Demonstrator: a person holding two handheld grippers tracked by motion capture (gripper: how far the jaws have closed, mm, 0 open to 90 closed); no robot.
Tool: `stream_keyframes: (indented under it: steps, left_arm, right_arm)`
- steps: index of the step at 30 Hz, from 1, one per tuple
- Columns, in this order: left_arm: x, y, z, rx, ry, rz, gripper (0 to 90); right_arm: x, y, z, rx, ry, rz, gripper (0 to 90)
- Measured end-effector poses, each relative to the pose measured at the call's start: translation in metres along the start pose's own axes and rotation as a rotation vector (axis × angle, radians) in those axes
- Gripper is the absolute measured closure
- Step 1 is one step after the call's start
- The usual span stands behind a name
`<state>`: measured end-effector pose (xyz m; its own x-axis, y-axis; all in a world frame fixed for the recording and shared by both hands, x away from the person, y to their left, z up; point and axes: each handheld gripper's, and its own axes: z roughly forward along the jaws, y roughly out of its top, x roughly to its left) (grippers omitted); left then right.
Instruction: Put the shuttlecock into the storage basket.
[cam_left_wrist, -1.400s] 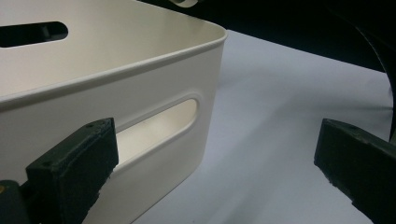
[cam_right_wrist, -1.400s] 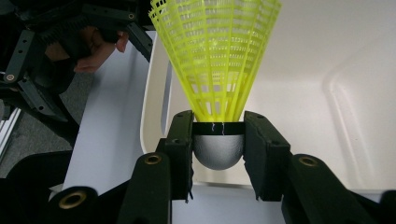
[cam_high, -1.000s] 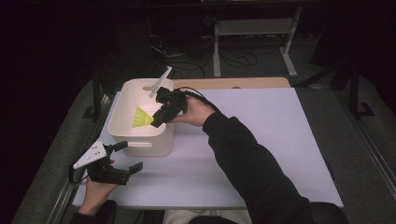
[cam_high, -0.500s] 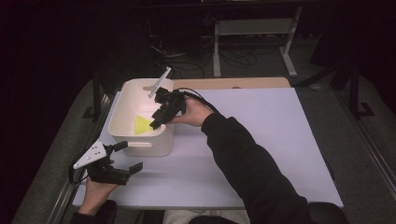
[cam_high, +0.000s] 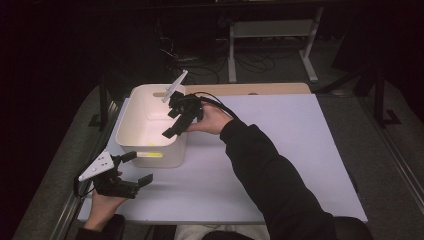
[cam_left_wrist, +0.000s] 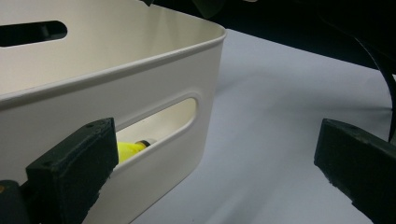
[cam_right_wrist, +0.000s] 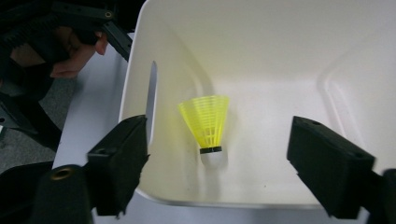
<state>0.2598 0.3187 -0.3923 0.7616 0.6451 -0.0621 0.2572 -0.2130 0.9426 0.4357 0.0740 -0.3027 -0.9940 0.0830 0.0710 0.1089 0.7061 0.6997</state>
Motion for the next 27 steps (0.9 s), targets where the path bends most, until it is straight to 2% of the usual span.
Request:
stream_keyframes:
  steps: [5,8,9,11,27]
  left_arm:
    - [0.000,0.000,0.000,0.000,-0.004,0.000,0.0]
    - [0.000,0.000,0.000,-0.001,-0.003,0.000,0.0]
    - [0.000,0.000,0.000,-0.001,-0.003,-0.001,0.0]
    - [0.000,0.000,0.000,0.000,-0.004,0.000,0.0]
    - [-0.001,0.000,0.001,0.001,-0.006,-0.007,0.0]
  right_arm:
    - [0.002,-0.001,-0.006,-0.026,-0.027,0.010,8.9]
    - [0.002,-0.001,-0.008,-0.022,-0.038,0.008,8.1]
    - [0.002,-0.002,-0.011,-0.026,-0.045,0.011,3.6]
    - [0.001,-0.003,-0.013,-0.033,-0.055,0.021,1.2]
    - [-0.001,-0.019,-0.032,-0.047,-0.090,0.048,0.0]
